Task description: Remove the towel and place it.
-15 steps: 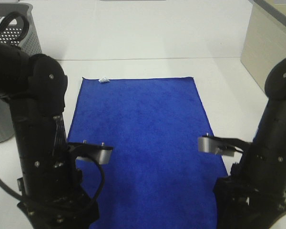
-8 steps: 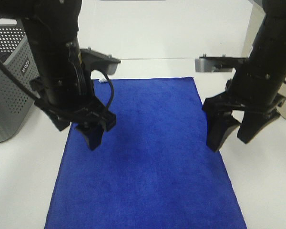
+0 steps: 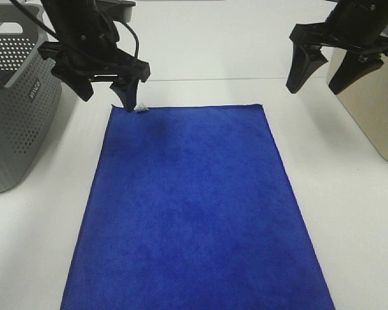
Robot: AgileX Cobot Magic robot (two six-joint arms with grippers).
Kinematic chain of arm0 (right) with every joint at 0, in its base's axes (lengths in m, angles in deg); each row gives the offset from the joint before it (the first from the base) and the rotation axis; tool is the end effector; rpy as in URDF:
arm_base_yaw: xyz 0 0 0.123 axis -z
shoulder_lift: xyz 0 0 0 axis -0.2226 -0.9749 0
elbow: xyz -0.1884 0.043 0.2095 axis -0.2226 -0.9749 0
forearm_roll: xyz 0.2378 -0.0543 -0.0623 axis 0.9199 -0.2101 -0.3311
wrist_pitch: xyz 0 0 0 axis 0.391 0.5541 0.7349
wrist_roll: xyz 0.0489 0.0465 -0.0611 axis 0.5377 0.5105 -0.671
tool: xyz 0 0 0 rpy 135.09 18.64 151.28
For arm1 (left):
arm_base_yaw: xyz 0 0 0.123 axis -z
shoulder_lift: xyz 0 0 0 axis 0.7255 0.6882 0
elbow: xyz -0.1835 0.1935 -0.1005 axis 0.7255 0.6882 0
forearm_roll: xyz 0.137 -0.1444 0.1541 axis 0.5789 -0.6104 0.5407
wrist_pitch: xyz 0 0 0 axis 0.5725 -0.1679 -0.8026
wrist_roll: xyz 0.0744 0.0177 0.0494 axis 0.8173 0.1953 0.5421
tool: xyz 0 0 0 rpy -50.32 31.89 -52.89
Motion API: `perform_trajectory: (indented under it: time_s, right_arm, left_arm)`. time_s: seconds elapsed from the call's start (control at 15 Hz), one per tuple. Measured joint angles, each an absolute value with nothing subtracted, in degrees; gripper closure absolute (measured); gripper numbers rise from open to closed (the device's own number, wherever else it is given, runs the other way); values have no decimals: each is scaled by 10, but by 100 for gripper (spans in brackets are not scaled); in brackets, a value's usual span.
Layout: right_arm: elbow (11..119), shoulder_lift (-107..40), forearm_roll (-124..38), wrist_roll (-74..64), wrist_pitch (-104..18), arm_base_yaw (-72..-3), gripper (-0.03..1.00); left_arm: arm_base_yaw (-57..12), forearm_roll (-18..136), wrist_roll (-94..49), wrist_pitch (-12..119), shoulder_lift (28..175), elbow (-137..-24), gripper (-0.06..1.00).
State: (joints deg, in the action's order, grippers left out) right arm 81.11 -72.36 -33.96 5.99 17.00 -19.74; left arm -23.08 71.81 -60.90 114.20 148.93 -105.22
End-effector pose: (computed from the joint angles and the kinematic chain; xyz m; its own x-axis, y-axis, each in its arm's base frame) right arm 0.4021 0.0739 0.2602 -0.9536 -0.2114 -0.2144 -0.2631 0.9314 0.2516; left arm 0.4121 -0.1798 0.2324 -0.9199 0.3032 -0.2486 0.3210 0.9465 -0.0332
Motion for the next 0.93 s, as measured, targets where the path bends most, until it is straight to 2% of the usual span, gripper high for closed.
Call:
perform_trajectory:
  time_s: [0.13, 0.2, 0.53, 0.73, 0.93]
  right_arm:
    - [911, -800, -333, 59, 170, -191, 18]
    - [911, -800, -333, 59, 170, -191, 18]
    - [1082, -942, -295, 58, 171, -162, 18]
    - [1139, -990, -275, 43, 171, -160, 18]
    - [1142, -1012, -273, 33, 171, -159, 18]
  left_arm:
    - [-249, 707, -602, 1160, 1558, -1141, 21]
    - [-249, 707, -602, 1160, 1558, -1141, 21]
    - [-302, 677, -585, 1190, 1725, -1350, 21]
    - [-306, 649, -579, 1190, 1776, -1398, 21]
    - [-320, 640, -579, 1192, 1790, -1399, 21]
